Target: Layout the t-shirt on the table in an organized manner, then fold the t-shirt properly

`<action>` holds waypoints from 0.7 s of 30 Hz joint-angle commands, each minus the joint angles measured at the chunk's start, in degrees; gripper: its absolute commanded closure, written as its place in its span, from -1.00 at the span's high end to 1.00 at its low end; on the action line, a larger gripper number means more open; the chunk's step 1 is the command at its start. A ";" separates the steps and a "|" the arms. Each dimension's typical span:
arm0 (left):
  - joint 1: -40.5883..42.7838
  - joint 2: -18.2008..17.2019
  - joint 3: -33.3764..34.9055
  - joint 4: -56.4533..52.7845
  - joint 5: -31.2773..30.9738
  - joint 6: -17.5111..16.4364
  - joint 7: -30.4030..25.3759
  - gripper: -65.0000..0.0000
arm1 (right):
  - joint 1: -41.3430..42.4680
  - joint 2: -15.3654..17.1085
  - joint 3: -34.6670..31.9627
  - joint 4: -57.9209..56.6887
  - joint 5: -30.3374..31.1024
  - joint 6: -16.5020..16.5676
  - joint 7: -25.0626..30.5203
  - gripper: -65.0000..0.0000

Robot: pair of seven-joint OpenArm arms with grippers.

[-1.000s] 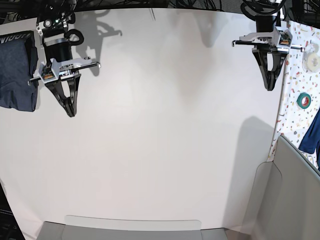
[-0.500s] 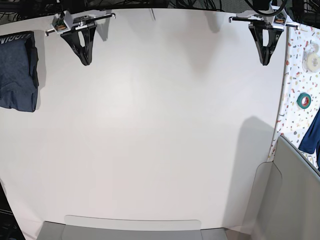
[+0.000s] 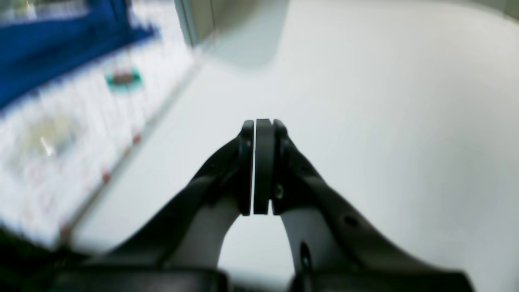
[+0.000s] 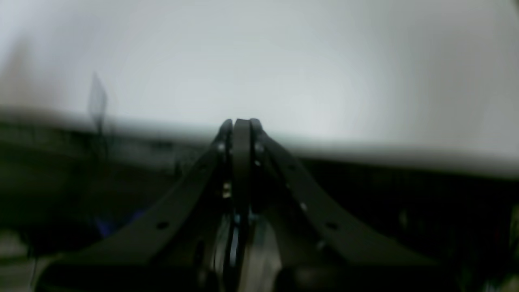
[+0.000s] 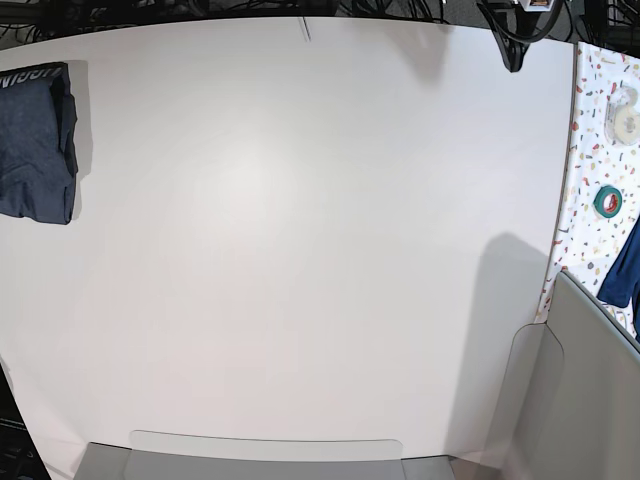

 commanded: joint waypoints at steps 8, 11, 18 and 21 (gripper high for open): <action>0.99 0.56 -0.44 -19.45 -9.51 0.07 -1.73 -1.00 | 2.06 4.42 -0.13 -17.13 0.91 0.18 1.32 -1.00; -2.53 0.12 -0.44 -29.03 -14.52 0.07 -1.73 -1.00 | 6.37 6.18 -1.54 -27.50 0.91 0.18 1.32 -1.00; -13.26 -4.45 -0.44 -51.53 -15.75 0.07 -5.16 -1.00 | 18.85 7.50 -5.06 -51.41 0.91 0.18 1.32 -1.00; -17.39 -4.63 -0.26 -59.53 -15.57 0.07 -6.57 -1.00 | 23.86 7.50 -5.06 -58.71 0.91 0.18 1.32 -1.00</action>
